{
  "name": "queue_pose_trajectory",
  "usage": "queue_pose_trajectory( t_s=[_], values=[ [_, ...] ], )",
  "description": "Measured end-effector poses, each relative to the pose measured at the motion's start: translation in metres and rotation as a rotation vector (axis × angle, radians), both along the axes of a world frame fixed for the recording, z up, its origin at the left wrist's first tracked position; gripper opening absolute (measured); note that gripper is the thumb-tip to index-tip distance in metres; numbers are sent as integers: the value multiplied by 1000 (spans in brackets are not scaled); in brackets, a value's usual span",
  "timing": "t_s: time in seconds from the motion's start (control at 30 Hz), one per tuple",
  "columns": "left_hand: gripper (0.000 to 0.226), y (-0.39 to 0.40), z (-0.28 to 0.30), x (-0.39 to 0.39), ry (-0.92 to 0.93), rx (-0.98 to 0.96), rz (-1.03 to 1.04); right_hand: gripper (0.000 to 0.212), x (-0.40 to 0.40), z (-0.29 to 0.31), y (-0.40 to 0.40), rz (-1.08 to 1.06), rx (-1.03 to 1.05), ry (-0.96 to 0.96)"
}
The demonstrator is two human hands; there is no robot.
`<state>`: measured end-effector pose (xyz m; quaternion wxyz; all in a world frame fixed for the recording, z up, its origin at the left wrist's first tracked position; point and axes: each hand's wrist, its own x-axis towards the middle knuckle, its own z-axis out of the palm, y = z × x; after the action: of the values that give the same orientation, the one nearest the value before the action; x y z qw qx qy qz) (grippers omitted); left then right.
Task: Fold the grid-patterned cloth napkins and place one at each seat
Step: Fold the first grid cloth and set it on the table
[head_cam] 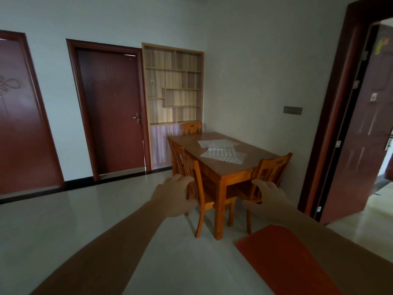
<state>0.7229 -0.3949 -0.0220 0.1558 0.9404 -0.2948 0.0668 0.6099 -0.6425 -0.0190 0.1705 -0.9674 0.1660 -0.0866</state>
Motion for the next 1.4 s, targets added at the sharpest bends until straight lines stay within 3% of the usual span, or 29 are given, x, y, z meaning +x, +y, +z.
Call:
queue_pose_trajectory(
  t_s=[0.17,0.3,0.5,0.67,1.03,1.4],
  values=[
    [86,-53,-23,112,35,0,-8,83,106,-19,-44,0,-18,24],
    [75,-99,-46,221,52,-12,-54,81,202,-33,-87,-22,-45,60],
    [77,-167,-37,369,96,-9,-87,81,332,-33,-148,-55,-59,96],
    [76,-228,-29,463,54,-2,-108,81,426,-24,-208,-92,-59,48],
    [67,-373,-58,679,32,108,-56,81,663,-67,-374,-47,47,92],
    [73,-484,-51,882,55,116,-10,83,869,-49,-485,-2,-52,62]
  ],
)
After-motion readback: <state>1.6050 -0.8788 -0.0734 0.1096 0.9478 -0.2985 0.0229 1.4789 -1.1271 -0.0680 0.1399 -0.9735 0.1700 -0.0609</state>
